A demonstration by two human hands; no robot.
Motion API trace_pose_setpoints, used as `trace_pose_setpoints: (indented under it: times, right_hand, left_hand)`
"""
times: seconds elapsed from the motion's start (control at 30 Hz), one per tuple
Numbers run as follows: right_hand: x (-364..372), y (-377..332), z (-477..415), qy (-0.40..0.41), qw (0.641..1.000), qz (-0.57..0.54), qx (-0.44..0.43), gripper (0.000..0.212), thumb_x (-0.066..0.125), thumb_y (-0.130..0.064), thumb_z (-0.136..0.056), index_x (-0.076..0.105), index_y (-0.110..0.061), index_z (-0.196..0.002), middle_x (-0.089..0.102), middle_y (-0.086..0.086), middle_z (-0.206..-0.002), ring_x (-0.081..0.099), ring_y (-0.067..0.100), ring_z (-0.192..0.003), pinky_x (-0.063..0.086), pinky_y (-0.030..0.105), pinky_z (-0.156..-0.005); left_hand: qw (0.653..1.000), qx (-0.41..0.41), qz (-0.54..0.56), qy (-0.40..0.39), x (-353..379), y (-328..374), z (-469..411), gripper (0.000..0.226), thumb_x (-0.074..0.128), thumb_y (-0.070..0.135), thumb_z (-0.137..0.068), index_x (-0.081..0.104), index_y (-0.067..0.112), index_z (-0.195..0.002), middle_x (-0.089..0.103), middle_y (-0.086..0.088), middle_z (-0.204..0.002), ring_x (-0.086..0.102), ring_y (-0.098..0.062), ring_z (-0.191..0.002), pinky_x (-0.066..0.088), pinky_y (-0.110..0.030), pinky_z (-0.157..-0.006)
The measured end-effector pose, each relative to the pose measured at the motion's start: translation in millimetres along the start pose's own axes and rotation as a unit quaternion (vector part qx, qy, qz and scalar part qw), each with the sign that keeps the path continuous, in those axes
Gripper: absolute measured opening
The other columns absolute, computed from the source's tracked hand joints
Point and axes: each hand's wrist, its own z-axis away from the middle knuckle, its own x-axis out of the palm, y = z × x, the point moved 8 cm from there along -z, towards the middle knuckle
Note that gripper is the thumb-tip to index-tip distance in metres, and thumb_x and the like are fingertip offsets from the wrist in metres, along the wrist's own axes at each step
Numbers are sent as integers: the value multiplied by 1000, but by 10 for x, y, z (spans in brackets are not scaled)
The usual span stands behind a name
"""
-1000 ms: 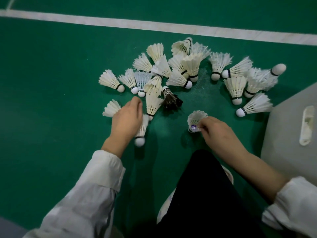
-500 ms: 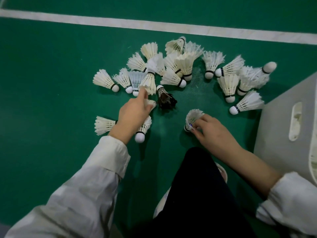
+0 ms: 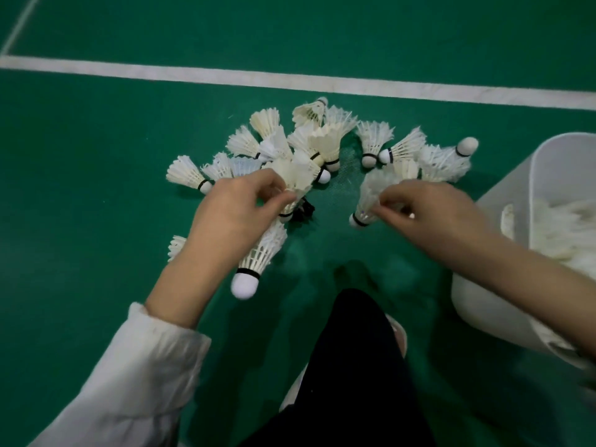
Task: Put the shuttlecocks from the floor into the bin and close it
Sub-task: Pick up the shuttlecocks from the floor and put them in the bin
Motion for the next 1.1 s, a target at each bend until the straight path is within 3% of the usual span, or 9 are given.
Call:
trace_pose_setpoints:
  times: [0.07,0.17,0.3,0.4,0.57,0.67,0.83,0.97,1.1]
  right_hand:
    - [-410,74,108,9,1000,-3,3,19,51,-38,-87,64,-25,-81,63,-1,-86,59,16,-75,45,31,-67]
    - [-1035,337,400,49,998,-8,37,9,56,-36,-82,59,-30,-77,59,-8,-79,53,-9,-63,35,23,-60]
    - [-1630,1040,970,169,973,-14,156,18,60,-42,-81,53,-37,-65,59,-16,-77,54,11,-61,43,34,-65]
    - [-1710,1597,1438,209,940,-31,267,15,57,-55,-78,58,-42,-70,61,-15,-79,55,19,-61,49,39,-67]
    - [-1425,2097,1927,159,914,-98,359,14,62,-34,-85,65,-20,-86,62,2,-87,57,25,-73,38,21,-52]
    - [-1294,2359,2091,141,904,-95,393,16,62,-35,-85,65,-20,-90,62,2,-88,57,25,-82,37,28,-61]
    - [-1155,2570,2092,131,903,-58,406,23,59,-29,-88,69,-12,-101,65,8,-95,55,19,-84,39,26,-74]
    - [-1128,2752,2099,84,902,-3,424,22,58,-29,-87,70,-14,-99,70,9,-102,62,27,-95,49,34,-83]
    - [-907,2923,2196,17,890,1,456,17,62,-25,-85,72,-13,-92,70,9,-91,62,26,-87,45,29,-73]
  left_hand:
    - [999,36,32,-7,-7,360,-24,18,61,47,-82,62,30,-81,63,17,-74,49,7,-54,37,-21,-54]
    - [991,120,52,-36,115,967,-46,14,60,43,-84,62,29,-83,61,17,-76,45,14,-53,30,-16,-52]
    - [970,231,51,-58,347,1770,19,14,53,40,-89,56,27,-89,58,15,-82,43,13,-56,30,-21,-52]
    - [951,296,48,-73,536,2288,148,13,49,39,-91,52,25,-90,57,13,-82,42,14,-55,25,-18,-48]
    - [939,317,21,-131,997,2617,347,19,42,44,-88,51,27,-90,51,19,-73,42,13,-57,25,-19,-49]
    - [943,298,8,-147,1198,2561,398,13,44,40,-89,51,29,-88,48,22,-68,43,14,-58,24,-22,-48]
    - [950,273,9,-148,1300,2555,382,5,50,33,-90,51,32,-86,52,25,-63,46,15,-56,23,-22,-47]
    - [947,282,-6,-150,1334,2566,410,6,52,32,-89,57,30,-87,49,44,-72,45,17,-58,24,-22,-47]
    - [947,286,10,-146,1347,2545,405,10,55,33,-88,65,30,-90,52,28,-65,43,23,-61,26,-19,-50]
